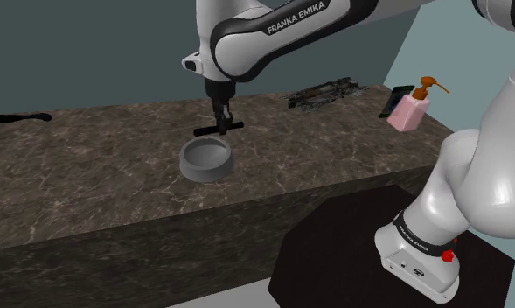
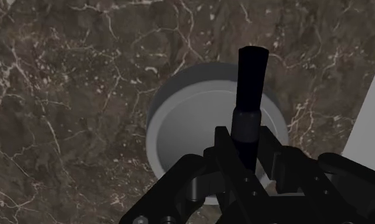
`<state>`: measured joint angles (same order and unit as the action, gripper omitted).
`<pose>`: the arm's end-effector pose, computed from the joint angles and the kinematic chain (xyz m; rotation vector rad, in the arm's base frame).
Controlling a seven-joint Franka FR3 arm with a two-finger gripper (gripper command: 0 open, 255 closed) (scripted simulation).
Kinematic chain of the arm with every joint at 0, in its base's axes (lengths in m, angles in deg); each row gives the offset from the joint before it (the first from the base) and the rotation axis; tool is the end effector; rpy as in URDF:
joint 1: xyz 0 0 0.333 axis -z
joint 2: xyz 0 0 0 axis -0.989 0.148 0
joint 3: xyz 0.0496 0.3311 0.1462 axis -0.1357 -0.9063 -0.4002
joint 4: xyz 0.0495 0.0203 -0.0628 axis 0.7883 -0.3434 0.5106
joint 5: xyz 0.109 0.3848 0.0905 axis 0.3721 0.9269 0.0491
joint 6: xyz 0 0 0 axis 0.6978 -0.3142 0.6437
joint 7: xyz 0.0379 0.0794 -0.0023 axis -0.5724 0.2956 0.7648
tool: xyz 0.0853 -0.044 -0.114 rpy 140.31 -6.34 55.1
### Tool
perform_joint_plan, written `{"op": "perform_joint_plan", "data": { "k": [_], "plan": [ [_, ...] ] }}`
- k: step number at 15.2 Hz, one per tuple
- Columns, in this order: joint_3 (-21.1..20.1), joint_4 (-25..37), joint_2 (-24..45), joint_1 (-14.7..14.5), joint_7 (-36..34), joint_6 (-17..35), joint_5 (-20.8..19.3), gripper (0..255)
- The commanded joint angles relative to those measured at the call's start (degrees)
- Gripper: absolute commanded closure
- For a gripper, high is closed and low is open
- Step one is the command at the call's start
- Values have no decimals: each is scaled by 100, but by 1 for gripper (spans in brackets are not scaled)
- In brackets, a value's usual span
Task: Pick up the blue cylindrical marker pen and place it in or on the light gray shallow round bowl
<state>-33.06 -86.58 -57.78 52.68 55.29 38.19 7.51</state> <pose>0.5498 0.2899 0.4102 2.5106 1.8258 0.0706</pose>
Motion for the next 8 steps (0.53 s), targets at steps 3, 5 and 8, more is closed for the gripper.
{"op": "perform_joint_plan", "data": {
  "k": [3,5,8],
  "plan": [
    [-95,1027,679,-150,-246,-355,-23,255],
    [-93,938,728,-151,-251,-217,-26,255],
    [-92,815,810,-151,-258,-13,-30,255]
  ]
}}
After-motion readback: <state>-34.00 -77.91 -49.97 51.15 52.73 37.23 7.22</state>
